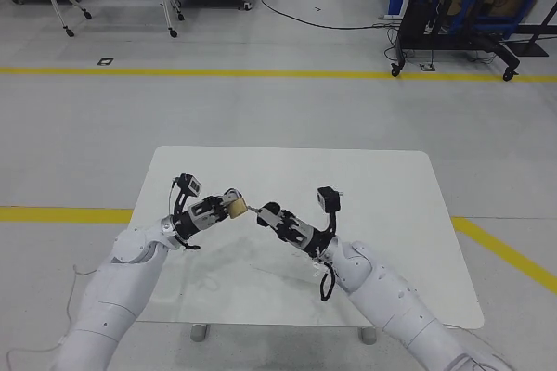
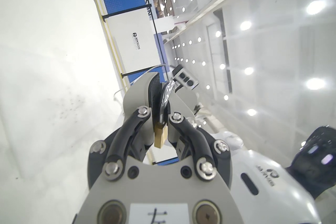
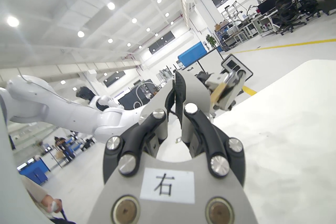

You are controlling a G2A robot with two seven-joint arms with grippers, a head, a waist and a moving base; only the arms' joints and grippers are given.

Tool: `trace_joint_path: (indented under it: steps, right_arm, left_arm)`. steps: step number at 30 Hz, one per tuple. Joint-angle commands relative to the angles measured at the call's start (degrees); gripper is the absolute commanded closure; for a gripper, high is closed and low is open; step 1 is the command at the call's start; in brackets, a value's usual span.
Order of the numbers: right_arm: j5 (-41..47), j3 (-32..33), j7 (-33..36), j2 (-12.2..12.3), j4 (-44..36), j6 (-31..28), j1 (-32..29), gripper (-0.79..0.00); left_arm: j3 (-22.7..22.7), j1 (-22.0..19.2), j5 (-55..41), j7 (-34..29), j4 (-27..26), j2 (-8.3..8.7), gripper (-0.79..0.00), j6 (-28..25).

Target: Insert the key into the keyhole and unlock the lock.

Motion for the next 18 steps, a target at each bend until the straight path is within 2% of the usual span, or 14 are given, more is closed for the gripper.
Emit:
trace_joint_path:
  steps: [1, 5, 11, 13, 15, 18]
  right_arm:
    - [7.99, 0.50, 4.30, 0.64, -0.63, 1.68, -1.16, 0.000]
    - [17.15, 3.13, 12.53, 2.47, -4.32, 7.61, -4.53, 0.000]
    - [17.15, 3.13, 12.53, 2.47, -4.32, 7.61, -4.53, 0.000]
    - [17.15, 3.13, 12.53, 2.47, -4.32, 7.61, -4.53, 0.000]
    - [9.73, 3.91, 9.06, 2.46, -4.51, 13.77, -4.32, 0.000]
    - [5.39, 3.69, 4.51, 2.12, -7.11, 19.66, -5.90, 0.000]
  left_arm:
    - [0.23, -0.11, -3.87, -0.60, 0.53, -0.36, 0.000, 2.02]
    - [1.38, -0.93, -4.61, 0.36, 2.45, -0.93, 0.000, 3.93]
    - [1.38, -0.93, -4.61, 0.36, 2.45, -0.93, 0.000, 3.93]
    - [1.16, -0.44, -3.61, 2.66, 2.00, -0.89, 0.000, 4.50]
    - [0.92, 0.26, -2.62, 5.00, 0.67, -0.89, 0.000, 4.40]
    - [0.72, 1.01, -1.46, 7.39, -0.77, -0.97, 0.000, 3.72]
